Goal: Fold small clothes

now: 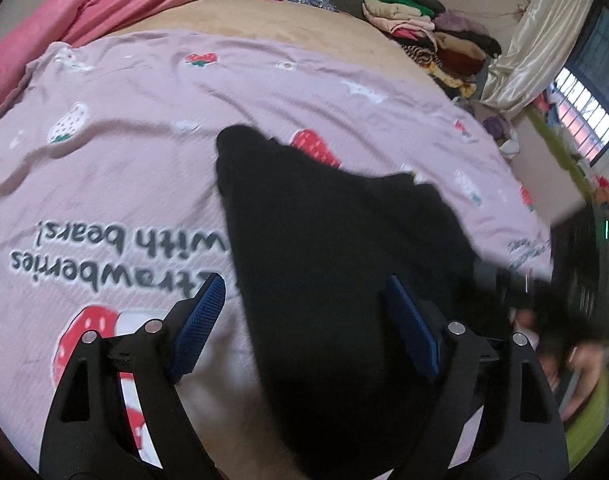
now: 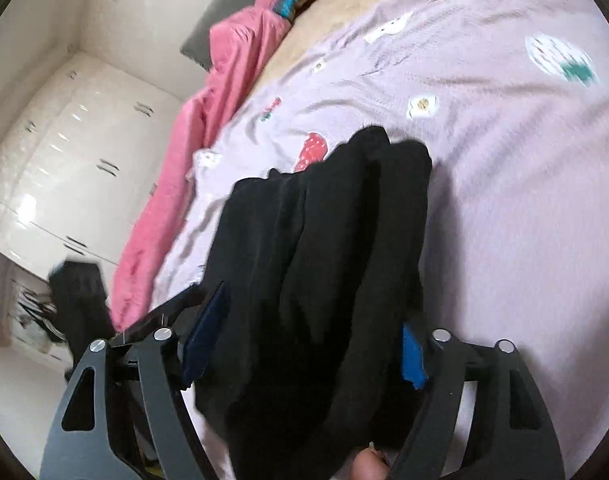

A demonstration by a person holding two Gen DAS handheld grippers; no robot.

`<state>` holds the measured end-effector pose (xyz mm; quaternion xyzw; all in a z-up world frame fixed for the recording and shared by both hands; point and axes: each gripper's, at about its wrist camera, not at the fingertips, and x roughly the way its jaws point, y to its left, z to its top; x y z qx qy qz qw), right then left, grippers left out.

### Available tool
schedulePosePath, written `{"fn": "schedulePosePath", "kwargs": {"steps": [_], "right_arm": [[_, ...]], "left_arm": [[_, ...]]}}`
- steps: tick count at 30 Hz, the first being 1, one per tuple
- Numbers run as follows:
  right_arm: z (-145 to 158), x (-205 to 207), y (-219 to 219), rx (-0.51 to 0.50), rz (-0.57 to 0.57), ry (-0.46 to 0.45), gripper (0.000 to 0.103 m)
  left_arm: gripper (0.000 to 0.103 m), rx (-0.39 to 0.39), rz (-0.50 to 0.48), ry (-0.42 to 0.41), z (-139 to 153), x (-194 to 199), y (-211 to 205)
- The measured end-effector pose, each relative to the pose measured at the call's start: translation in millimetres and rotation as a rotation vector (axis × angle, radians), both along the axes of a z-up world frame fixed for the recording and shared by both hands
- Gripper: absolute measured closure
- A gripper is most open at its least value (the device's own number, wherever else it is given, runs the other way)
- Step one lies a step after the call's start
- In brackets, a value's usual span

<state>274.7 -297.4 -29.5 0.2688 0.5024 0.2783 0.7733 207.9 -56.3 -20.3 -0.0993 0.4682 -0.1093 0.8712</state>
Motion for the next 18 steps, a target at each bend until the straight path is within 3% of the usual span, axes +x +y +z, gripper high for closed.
{"fn": "schedulePosePath", "kwargs": {"steps": [3, 5, 8, 11, 13, 15, 18], "right_arm": [[6.7, 19.7, 14.6, -0.128, 0.033, -0.006, 0.052], [13.5, 16.6, 27.1, -0.257, 0.062, -0.048, 0.092], [45.2, 5.4, 49.5, -0.343, 0.143, -0.195, 0.092], [69.0, 7.7, 60.7, -0.347, 0.2, -0.318, 0.092], [68.9, 16.1, 69.9, -0.341, 0.228, -0.377, 0.092], [57.9, 25.8, 68.0, -0.354, 0.242, -0.375, 0.092], [28.2, 32.2, 48.1, -0.356, 0.209, -0.281, 0.092]], "left_arm": [[0.028, 0.01, -0.007, 0.008, -6.0, -2.7, 2.3], [0.028, 0.016, -0.005, 0.003, -6.9, -4.9, 4.6], [0.028, 0.04, -0.005, -0.016, -4.5, -12.6, 5.5], [0.028, 0.047, -0.007, -0.027, -0.6, -18.6, 4.3], [0.028, 0.062, 0.0, -0.032, 0.6, -20.2, 2.1], [0.028, 0.073, -0.003, -0.024, -1.2, -21.5, -0.8], [0.028, 0.091, -0.028, -0.012, -7.7, -24.4, -7.9]]}}
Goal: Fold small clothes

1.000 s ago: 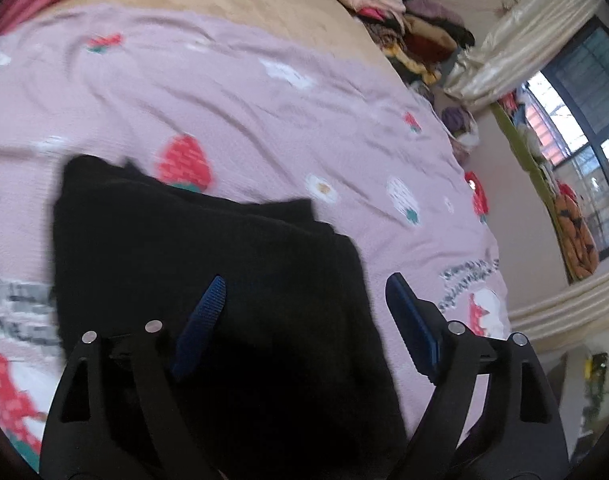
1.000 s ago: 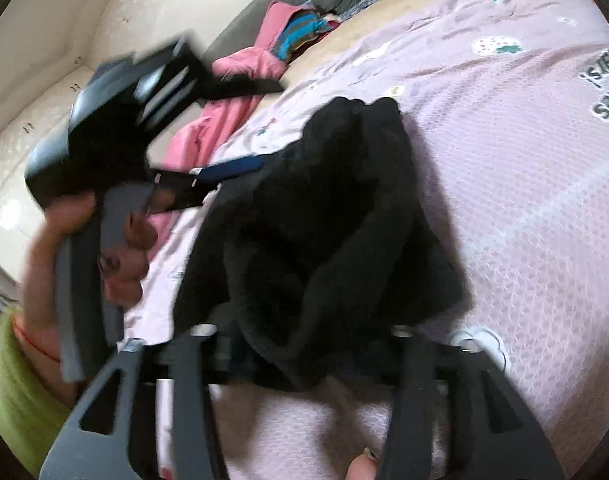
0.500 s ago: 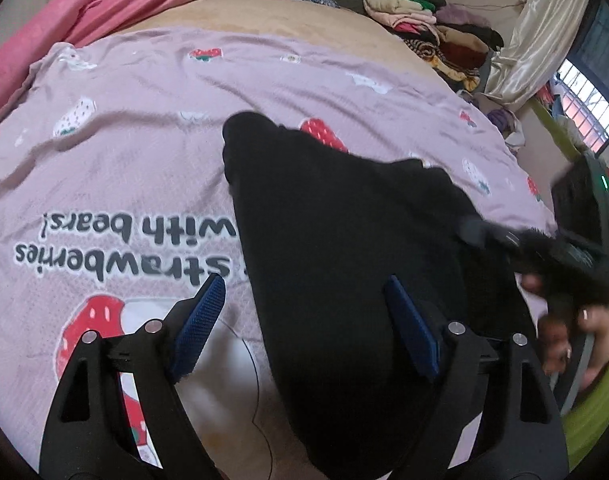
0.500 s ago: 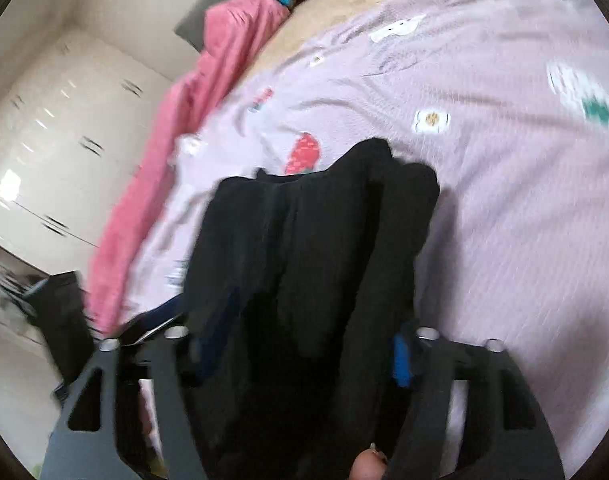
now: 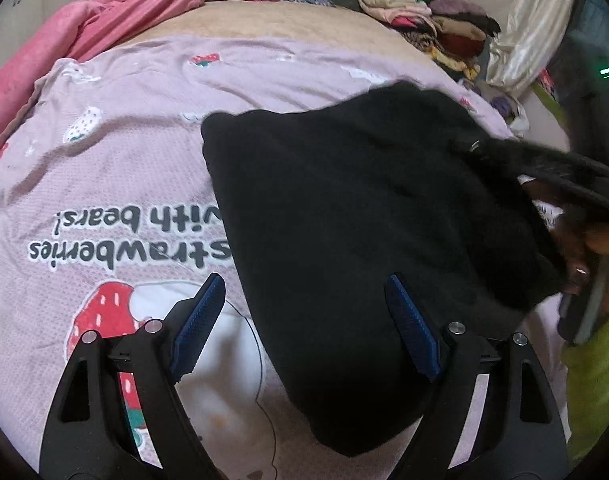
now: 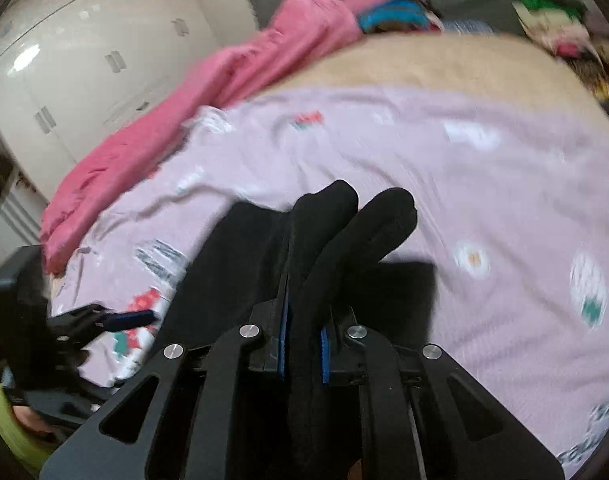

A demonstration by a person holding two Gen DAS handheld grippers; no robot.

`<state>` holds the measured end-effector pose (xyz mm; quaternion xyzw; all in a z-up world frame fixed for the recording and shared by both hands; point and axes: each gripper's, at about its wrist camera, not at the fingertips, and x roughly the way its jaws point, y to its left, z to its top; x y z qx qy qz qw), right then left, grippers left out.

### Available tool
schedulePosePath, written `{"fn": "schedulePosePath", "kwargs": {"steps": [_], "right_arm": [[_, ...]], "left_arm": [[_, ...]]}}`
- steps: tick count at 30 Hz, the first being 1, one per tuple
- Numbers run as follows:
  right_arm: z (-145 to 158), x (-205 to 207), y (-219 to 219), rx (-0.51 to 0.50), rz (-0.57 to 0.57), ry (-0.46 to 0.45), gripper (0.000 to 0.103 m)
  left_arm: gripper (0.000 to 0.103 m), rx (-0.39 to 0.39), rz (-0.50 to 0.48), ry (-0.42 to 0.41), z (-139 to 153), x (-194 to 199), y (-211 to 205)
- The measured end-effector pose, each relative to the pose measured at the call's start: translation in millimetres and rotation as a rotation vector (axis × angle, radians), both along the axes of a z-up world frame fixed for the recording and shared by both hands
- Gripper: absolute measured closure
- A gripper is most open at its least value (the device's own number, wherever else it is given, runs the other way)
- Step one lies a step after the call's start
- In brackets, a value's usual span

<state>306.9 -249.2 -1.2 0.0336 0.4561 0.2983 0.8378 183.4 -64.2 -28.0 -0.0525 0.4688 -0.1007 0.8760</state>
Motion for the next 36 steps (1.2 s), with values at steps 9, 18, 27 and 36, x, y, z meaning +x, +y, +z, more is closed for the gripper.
{"fn": "schedulePosePath", "kwargs": {"steps": [9, 18, 27, 36], "right_arm": [[-41.8, -10.1, -53.8, 0.125, -0.181, 0.098, 0.079], [15.9, -64.0, -68.7, 0.105, -0.236, -0.053, 0.053], [16.8, -102.5, -60.3, 0.153, -0.168, 0.005, 0.047], [-9.5, -109.1, -55.5, 0.17, -0.162, 0.093, 0.076]], "left_arm": [[0.028, -0.04, -0.006, 0.012, -7.3, -5.9, -4.2], [0.028, -0.031, -0.002, 0.002, -3.4, -9.8, -3.3], [0.028, -0.041, -0.002, -0.006, 0.1, -17.6, 1.3], [0.028, -0.098, -0.019, 0.005, 1.2, -28.4, 6.1]]}}
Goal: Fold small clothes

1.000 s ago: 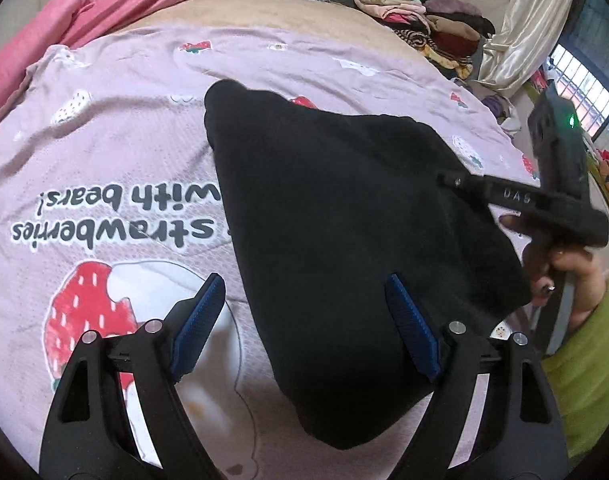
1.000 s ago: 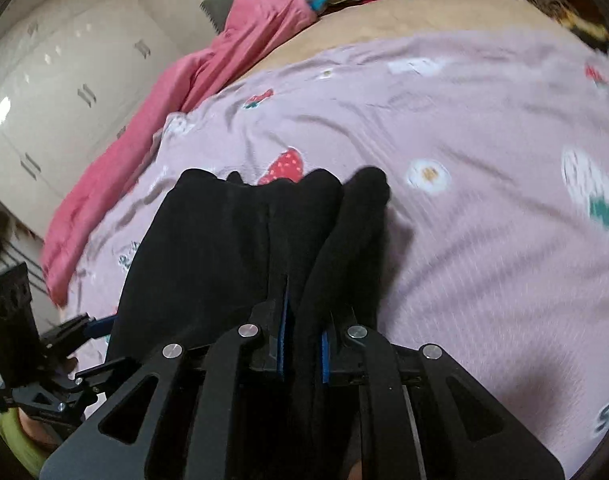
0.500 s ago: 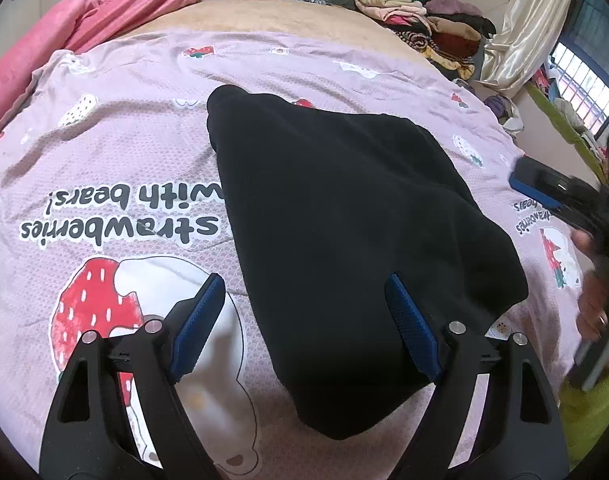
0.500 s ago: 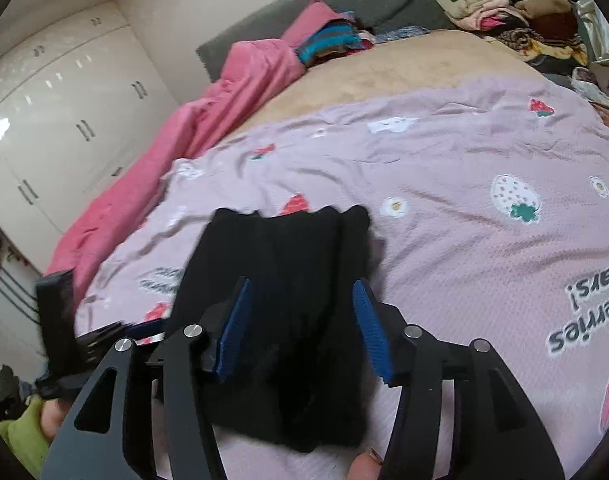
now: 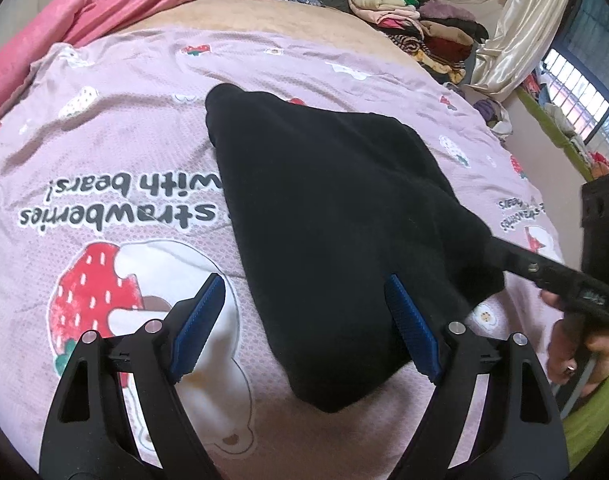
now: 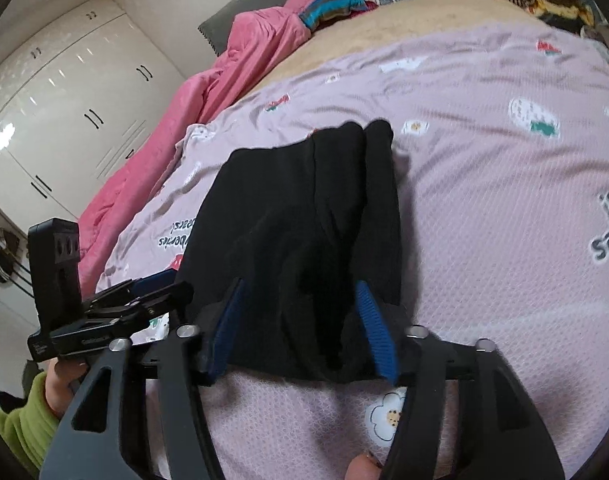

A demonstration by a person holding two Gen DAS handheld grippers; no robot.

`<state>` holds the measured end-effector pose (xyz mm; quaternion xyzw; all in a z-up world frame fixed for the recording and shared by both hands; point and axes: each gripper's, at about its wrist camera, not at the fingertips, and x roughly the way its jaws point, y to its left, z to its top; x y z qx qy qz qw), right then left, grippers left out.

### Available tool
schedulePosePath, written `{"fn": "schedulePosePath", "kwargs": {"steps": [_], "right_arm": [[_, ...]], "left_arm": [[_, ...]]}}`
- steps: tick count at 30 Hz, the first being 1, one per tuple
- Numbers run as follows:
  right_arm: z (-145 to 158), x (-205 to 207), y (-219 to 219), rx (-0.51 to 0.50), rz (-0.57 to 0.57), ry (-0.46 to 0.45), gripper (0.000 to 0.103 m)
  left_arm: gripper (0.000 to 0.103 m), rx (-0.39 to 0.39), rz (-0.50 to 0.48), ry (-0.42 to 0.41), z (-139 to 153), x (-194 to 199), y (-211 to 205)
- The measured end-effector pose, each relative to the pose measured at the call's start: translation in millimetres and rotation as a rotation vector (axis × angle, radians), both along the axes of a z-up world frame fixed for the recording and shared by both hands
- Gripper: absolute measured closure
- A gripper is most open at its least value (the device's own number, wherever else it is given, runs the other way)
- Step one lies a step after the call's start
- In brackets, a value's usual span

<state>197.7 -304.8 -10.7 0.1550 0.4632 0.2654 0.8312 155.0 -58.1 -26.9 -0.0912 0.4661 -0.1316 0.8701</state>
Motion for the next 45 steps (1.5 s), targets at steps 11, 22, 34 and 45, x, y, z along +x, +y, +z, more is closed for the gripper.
{"fn": "schedulePosePath", "kwargs": {"steps": [11, 22, 34, 45], "right_arm": [[-6.1, -21.0, 1.5, -0.213, -0.051, -0.058, 0.095], [31.3, -79.9, 4.8, -0.305, -0.165, -0.245, 0.041], [63.5, -152.5, 17.3, -0.32, -0.241, -0.409, 0.007], [65.4, -201.3, 34.3, -0.414, -0.275, -0.524, 0.005]], "left_arm": [[0.036, -0.025, -0.036, 0.005, -0.2, -13.4, -7.8], [0.029, -0.011, -0.039, -0.059, 22.6, -44.0, 0.7], [0.01, 0.01, -0.019, -0.141, 41.9, -91.6, 21.7], [0.01, 0.051, -0.01, -0.186, 32.0, -133.1, 37.1]]}}
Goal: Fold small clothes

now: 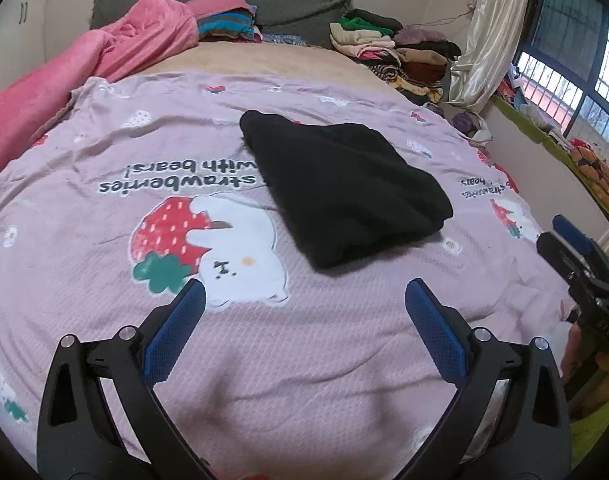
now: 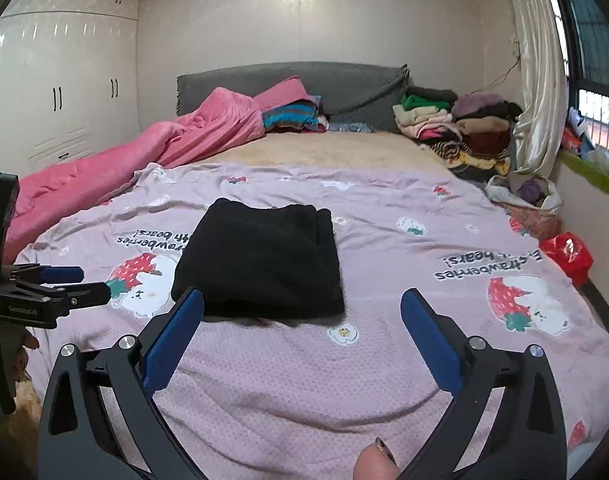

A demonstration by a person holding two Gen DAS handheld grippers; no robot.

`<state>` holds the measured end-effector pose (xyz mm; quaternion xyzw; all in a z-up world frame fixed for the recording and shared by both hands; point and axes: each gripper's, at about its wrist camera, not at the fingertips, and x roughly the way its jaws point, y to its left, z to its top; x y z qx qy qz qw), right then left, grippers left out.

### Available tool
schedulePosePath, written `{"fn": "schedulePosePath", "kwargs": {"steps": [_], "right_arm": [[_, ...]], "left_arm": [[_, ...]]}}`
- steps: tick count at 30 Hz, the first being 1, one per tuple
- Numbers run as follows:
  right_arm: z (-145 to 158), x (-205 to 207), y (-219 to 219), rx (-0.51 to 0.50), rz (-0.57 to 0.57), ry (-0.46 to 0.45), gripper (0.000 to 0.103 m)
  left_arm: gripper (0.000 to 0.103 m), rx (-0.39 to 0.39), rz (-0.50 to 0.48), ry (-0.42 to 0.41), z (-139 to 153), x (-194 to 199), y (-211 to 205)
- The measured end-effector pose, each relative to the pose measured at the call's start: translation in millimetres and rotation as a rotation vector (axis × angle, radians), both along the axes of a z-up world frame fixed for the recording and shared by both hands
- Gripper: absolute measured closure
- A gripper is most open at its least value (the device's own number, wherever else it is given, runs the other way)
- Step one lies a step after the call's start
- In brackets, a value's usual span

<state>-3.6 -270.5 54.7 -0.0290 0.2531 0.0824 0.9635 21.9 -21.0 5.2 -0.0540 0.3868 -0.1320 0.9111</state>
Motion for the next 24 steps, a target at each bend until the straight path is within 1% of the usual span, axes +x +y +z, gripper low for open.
{"fn": "schedulePosePath", "kwargs": {"steps": [3, 6, 14, 16, 21, 24], "right_arm": [[-1.4, -8.7, 3.7, 0.002, -0.002, -0.017, 0.005], [-4.5, -15.4, 6.4, 0.004, -0.012, -0.027, 0.005], [-21.3, -29.7, 15.4, -0.019, -0.042, -0.013, 0.004], [-27.9, -32.5, 16.7, -0.024, -0.053, -0.001, 0.004], [-52.5, -33.4, 20.3, -0.038, -0.078, 0.09, 0.004], [-63.0, -25.8, 22.4, -0.073, -0.108, 0.139, 0.004]], "left_arm": [[0.01, 0.021, 0.007, -0.016, -2.8, -8.8, 2.1], [0.01, 0.017, 0.013, -0.027, -6.5, -17.5, 4.3], [0.009, 0.023, 0.014, -0.011, -24.0, -30.0, 6.3], [0.009, 0.018, 0.012, 0.002, -28.1, -30.7, 6.4], [0.009, 0.019, 0.005, 0.016, -37.3, -30.7, 6.3], [0.009, 0.016, 0.01, 0.021, -42.1, -29.0, 7.9]]}}
